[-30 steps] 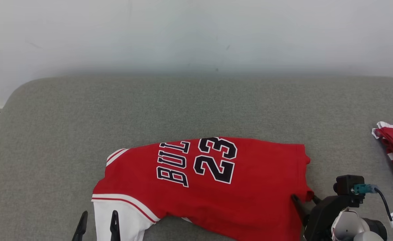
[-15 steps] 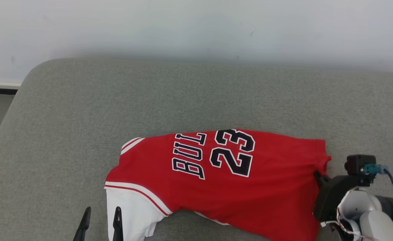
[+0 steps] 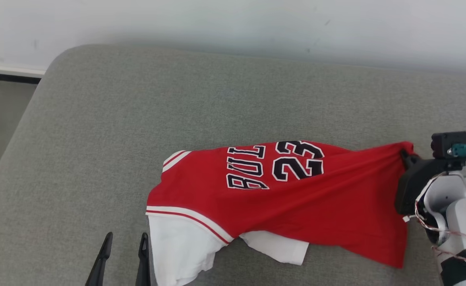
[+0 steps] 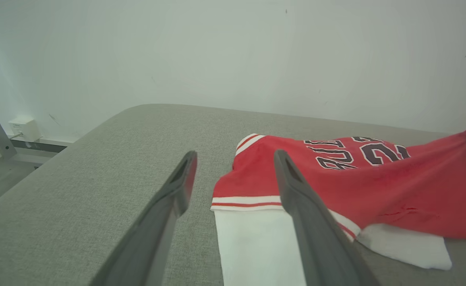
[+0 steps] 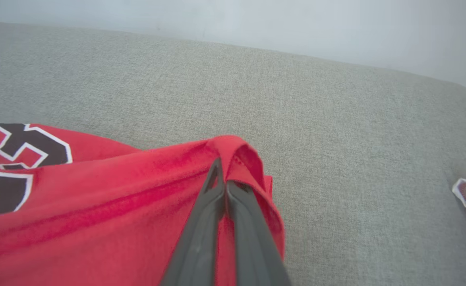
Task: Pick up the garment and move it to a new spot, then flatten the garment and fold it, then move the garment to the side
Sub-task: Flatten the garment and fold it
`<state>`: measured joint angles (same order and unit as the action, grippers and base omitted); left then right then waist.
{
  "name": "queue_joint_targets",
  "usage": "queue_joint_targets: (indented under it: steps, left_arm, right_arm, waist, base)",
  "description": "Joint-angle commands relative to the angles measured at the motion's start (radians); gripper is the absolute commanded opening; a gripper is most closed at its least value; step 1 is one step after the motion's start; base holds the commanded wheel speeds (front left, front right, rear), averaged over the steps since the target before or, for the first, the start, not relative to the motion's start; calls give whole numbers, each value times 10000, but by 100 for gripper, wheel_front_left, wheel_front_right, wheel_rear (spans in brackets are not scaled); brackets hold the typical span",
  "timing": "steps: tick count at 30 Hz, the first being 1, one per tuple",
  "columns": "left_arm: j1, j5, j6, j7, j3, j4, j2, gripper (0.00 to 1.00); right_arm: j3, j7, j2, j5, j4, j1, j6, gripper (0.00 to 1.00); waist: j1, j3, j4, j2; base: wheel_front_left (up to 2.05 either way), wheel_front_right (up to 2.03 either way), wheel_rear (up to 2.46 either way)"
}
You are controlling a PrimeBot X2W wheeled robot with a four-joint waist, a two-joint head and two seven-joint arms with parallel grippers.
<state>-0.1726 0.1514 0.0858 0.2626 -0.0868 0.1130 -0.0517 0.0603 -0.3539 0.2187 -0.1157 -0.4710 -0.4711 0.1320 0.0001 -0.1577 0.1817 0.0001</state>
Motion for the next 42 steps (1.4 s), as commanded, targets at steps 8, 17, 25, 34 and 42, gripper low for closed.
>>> queue_joint_targets:
  steps: [8,17,25,34,42]
  left_arm:
    - [456,46,99,28,-88,-160,19,100]
    - [418,72,65,28,142,-408,20,100]
    - [40,68,40,28,552,-745,20,100]
    - [-514,-35,53,28,1110,-1360,18,100]
    - [-735,36,13,29,1402,-1859,18,100]
  right_arm:
    - [-326,710,557,282,-1033,-969,-31,0]
    - [-399,1347,427,-335,-1550,-610,-32,100]
    - [-265,2097,189,-631,-500,877,-31,100]
    - [-764,3502,-149,-736,1130,2765,-32,100]
    - [-1068,5203,-193,-719,1780,4107,-31,100]
  waist:
    - [-1,-409,537,-1]
    - [-1,-39,382,-1]
    - [-1,735,-250,-1]
    - [-1,1523,-1091,-1]
    - [-1,1920,-1613,-1]
  base:
    - [0,0,0]
    - [0,0,0]
    - [0,0,0]
    - [0,0,0]
    - [0,0,0]
